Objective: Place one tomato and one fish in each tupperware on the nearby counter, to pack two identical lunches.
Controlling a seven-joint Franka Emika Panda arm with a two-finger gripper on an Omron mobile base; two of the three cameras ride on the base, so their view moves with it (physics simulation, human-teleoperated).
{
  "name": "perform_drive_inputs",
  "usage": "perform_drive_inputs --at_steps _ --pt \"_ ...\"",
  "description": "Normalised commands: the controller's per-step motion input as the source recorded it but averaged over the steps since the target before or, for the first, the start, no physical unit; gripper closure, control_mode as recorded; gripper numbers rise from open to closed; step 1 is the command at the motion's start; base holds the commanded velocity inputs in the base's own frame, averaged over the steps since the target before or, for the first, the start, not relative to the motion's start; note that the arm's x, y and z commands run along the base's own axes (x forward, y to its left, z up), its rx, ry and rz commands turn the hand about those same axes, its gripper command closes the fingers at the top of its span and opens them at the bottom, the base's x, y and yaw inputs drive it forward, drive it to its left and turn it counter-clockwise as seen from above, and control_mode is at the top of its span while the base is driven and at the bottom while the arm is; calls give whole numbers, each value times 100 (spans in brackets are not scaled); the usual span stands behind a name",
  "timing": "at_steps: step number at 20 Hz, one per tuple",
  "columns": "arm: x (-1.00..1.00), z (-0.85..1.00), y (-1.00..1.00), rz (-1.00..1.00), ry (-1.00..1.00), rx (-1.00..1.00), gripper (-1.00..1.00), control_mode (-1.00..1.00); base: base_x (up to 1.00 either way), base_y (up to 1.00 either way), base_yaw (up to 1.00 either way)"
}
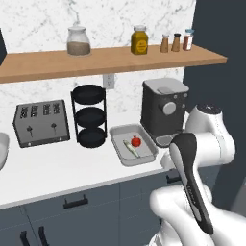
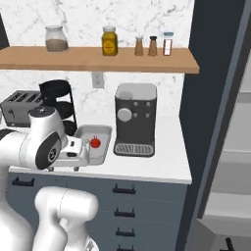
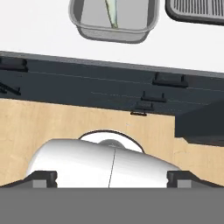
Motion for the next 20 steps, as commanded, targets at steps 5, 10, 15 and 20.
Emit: perform_drive_inputs --at_steps 5,10,15,20 --pt "0 0 0 0 0 0 -100 100 -100 -59 -30" --pt "0 0 0 0 0 0 -100 100 -46 -92 -49" --pt "0 0 0 0 0 0 -100 100 17 -100 -41" --pt "0 0 0 0 0 0 -100 100 62 -86 11"
